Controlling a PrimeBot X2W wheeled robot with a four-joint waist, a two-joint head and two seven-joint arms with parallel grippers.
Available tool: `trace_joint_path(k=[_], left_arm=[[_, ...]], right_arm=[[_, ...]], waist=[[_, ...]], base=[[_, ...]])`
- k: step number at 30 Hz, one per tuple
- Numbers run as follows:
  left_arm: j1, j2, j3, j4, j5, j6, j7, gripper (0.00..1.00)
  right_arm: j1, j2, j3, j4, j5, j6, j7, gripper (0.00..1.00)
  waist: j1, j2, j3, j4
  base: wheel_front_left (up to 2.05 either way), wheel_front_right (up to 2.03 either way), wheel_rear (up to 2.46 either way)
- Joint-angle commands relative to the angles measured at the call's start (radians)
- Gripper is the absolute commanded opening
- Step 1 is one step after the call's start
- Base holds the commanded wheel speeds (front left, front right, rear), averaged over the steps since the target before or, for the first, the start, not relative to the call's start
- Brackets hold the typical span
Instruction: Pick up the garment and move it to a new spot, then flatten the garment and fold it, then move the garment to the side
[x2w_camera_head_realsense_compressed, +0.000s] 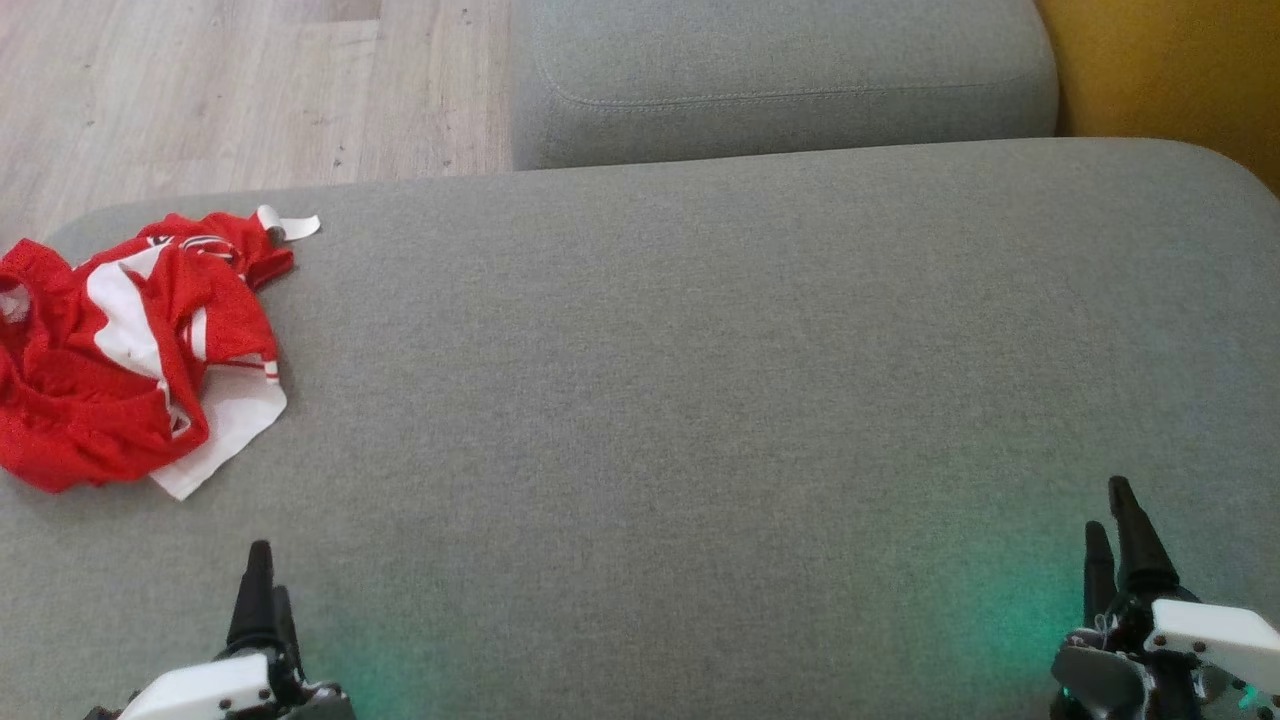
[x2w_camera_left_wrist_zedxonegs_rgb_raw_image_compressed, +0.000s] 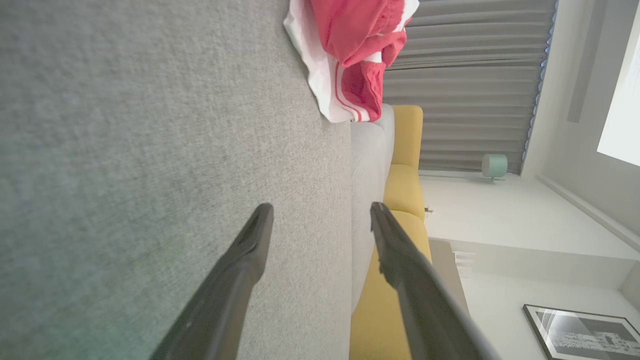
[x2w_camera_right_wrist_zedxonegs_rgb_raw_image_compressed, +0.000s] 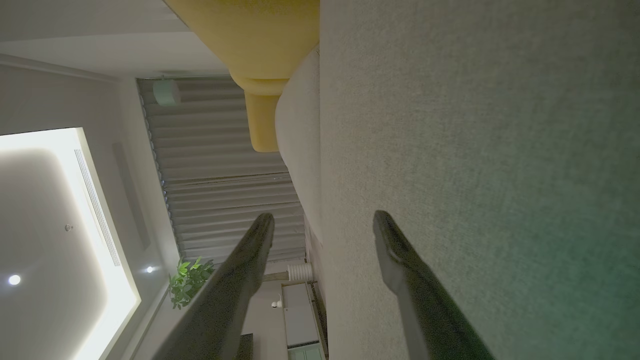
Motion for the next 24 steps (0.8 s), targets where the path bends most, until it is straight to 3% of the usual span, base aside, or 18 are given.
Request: trace_joint_path(k=[1, 5, 24], left_arm=[[-0.033, 0.004, -0.006, -0.04, 0.011, -0.001, -0.01, 1.0], [-0.03, 0.004, -0.01, -0.056, 0.036, -0.001, -0.022, 1.0], [-0.024, 0.005, -0.068, -0.167, 0.321, 0.038, -0.081, 1.0]], right_arm=[[-0.033, -0.004, 0.004, -0.037, -0.011, 0.001, -0.014, 1.0], [-0.032, -0.004, 0.003, -0.044, -0.035, 0.001, -0.026, 1.0], [-0.015, -0.005, 0.044, -0.143, -0.36, 0.002, -0.085, 1.0]], waist=[[0.0, 0.0, 0.0, 0.0], [0.0, 0.0, 0.0, 0.001], [0.0, 0.0, 0.002, 0.008]], base=[[0.0, 0.0, 0.0], [0.0, 0.0, 0.0], [0.0, 0.0, 0.0]])
